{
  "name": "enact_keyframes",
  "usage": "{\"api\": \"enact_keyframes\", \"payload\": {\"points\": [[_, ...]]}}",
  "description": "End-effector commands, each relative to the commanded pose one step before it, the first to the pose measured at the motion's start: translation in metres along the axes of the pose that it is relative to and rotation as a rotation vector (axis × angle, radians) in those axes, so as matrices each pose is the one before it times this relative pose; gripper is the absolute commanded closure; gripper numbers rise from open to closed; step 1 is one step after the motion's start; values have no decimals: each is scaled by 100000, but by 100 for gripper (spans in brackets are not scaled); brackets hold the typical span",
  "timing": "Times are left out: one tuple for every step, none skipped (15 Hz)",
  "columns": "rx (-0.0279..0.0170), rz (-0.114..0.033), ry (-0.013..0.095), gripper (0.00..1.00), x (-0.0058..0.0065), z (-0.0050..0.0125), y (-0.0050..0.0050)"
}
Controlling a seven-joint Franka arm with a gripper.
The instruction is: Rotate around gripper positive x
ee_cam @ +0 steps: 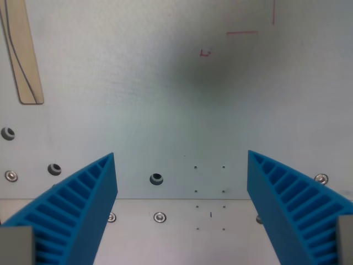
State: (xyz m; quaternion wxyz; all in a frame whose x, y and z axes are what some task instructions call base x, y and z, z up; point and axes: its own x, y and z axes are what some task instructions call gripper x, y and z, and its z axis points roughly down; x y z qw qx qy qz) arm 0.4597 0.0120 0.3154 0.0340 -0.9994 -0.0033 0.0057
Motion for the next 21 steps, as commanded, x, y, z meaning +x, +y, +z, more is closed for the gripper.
{"api": "enact_keyframes", "payload": {"points": [[17580,-1494,389,0,-19,-332,475],[1167,0,0,0,0,0,0],[1167,0,0,0,0,0,0],[1167,0,0,0,0,0,0],[1167,0,0,0,0,0,0],[1167,0,0,0,0,0,0],[1167,0,0,0,0,0,0],[1167,0,0,0,0,0,0],[1167,0,0,0,0,0,0],[1167,0,0,0,0,0,0],[1167,0,0,0,0,0,0],[1167,0,0,0,0,0,0],[1167,0,0,0,0,0,0],[1167,0,0,0,0,0,0],[1167,0,0,0,0,0,0],[1167,0,0,0,0,0,0],[1167,0,0,0,0,0,0],[1167,0,0,0,0,0,0],[1167,0,0,0,0,0,0],[1167,0,0,0,0,0,0],[1167,0,0,0,0,0,0]]}}
